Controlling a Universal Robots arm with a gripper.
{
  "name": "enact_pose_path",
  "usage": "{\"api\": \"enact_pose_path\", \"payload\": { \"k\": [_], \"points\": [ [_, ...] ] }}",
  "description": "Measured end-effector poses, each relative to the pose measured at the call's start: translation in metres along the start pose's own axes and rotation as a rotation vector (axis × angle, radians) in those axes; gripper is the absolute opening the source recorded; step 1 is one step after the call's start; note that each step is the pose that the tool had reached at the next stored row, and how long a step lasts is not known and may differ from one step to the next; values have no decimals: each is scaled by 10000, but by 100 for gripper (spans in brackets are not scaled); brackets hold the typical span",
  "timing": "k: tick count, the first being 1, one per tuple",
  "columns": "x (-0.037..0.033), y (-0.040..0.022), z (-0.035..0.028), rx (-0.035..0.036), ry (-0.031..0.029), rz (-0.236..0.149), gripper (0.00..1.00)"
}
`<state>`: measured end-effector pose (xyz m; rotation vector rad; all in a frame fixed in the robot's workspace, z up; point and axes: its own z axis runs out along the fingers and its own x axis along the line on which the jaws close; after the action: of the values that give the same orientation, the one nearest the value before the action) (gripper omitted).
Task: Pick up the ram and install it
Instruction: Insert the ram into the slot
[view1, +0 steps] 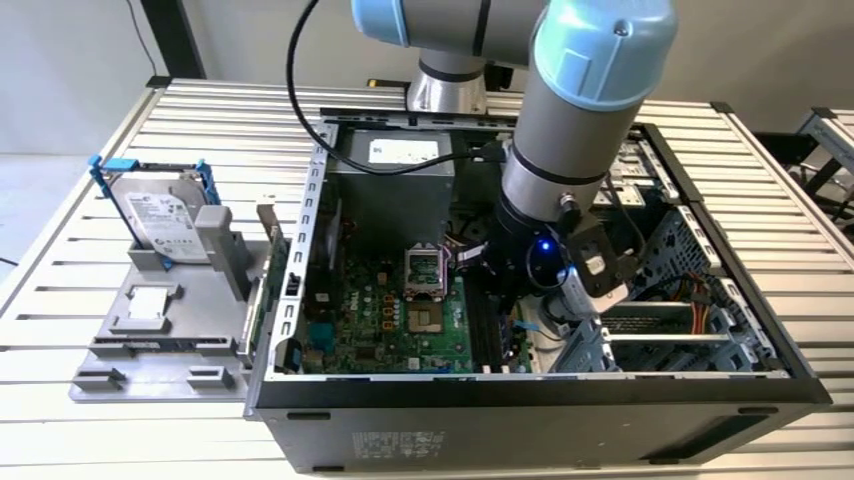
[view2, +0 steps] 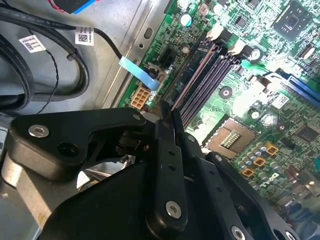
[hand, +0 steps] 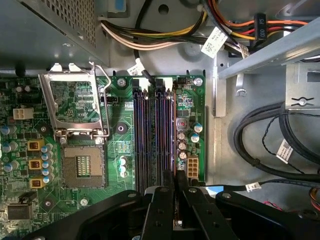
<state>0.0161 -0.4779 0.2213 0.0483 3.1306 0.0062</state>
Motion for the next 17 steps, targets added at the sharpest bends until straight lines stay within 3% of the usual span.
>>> {"api": "enact_pose_path", "payload": {
  "k": [1, 3, 7, 9, 12, 15, 16, 17],
  "points": [
    [-5, 0, 0, 0, 9, -1, 0],
    [-15, 3, -18, 9, 86, -1, 0],
    [-18, 10, -110, 9, 212, 1, 0],
    [-18, 11, -128, 96, 264, 1, 0],
    [-19, 11, -134, 423, 289, 2, 0],
    [-21, 37, -135, 955, 277, 4, 0],
    [-23, 67, -134, 1042, 274, 4, 0],
    [-25, 100, -133, 1074, 273, 4, 0]
  ]
}}
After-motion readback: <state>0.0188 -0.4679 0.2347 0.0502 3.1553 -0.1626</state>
